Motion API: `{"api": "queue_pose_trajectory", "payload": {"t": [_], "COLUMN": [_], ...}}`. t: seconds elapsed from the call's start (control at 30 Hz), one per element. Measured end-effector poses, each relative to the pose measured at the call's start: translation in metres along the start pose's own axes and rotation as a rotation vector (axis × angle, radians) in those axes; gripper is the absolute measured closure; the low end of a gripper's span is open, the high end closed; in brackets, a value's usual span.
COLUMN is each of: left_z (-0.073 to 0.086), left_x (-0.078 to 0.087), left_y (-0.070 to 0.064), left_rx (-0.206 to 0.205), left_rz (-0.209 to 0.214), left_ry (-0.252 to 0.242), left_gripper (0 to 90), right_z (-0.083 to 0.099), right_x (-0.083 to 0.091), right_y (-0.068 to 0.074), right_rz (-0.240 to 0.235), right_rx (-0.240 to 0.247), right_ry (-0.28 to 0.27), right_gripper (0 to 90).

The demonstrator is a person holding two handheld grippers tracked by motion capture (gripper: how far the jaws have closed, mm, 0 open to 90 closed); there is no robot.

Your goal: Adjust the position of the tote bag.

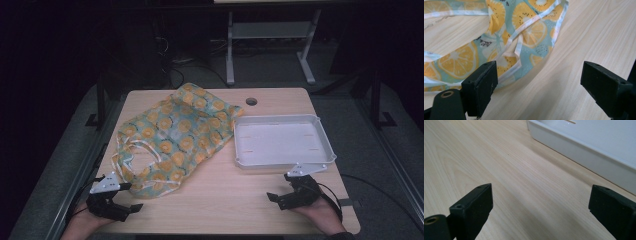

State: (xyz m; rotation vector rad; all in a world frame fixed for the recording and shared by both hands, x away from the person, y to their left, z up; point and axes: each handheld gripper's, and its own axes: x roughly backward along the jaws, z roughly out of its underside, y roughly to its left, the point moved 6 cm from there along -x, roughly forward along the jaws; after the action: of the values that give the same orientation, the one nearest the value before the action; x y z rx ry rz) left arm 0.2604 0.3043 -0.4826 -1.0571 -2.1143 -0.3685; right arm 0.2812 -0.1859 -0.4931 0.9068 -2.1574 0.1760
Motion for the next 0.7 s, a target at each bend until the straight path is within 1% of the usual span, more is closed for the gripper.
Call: {"api": "queue_pose_trajectory", "payload": {"t": [0.07,0.13,0.17,0.2,0.27,0.33,0.37,0.4,0.43,0.57,0.6,0.63,0.67,0.7], "left_z": [0.000,0.001,0.001,0.001,0.001,0.000,-0.002,-0.003,-0.005,-0.017,-0.020,-0.024,-0.027,-0.031], "left_x": [0.000,0.001,0.001,0.002,0.004,0.005,0.006,0.007,0.007,0.012,0.012,0.013,0.014,0.013], "left_y": [0.001,0.002,0.003,0.004,0.006,0.007,0.009,0.010,0.011,0.018,0.020,0.021,0.023,0.024], "left_rx": [0.016,0.024,0.024,0.023,0.026,0.039,0.033,0.036,0.044,0.043,0.038,0.041,0.032,0.032], "left_rz": [0.001,0.000,-0.002,-0.005,-0.012,-0.019,-0.027,-0.029,-0.030,-0.039,-0.045,-0.050,-0.052,-0.054], "left_ry": [-0.003,0.000,-0.001,0.002,-0.001,-0.005,-0.006,-0.007,-0.021,-0.050,-0.059,-0.066,-0.069,-0.082], "left_gripper": [13.7,13.9,13.9,14.0,14.0,14.2,14.2,14.3,14.4,17.2,17.4,17.6,18.4,18.9], "right_z": [0.000,0.000,0.000,0.000,0.000,0.000,-0.001,-0.001,-0.001,0.000,0.000,0.000,0.000,0.000], "right_x": [0.000,0.000,0.000,-0.001,-0.001,-0.002,-0.002,-0.003,-0.003,-0.005,-0.006,-0.006,-0.006,-0.006], "right_y": [0.000,0.001,0.001,0.001,0.002,0.002,0.003,0.003,0.004,0.005,0.005,0.006,0.006,0.007], "right_rz": [-0.001,0.002,0.001,0.001,-0.001,0.003,0.002,0.003,0.003,0.004,0.004,0.004,0.002,0.000], "right_rx": [-0.001,0.011,0.012,0.022,0.018,0.027,0.024,0.033,0.027,0.038,0.046,0.041,0.041,0.044], "right_ry": [-0.005,-0.001,-0.003,-0.003,0.003,0.006,0.005,0.004,0.008,0.021,0.018,0.022,0.024,0.030], "right_gripper": [5.2,5.5,5.5,5.5,5.6,5.8,5.8,5.8,5.8,5.8,5.8,5.8,5.8,5.8]}}
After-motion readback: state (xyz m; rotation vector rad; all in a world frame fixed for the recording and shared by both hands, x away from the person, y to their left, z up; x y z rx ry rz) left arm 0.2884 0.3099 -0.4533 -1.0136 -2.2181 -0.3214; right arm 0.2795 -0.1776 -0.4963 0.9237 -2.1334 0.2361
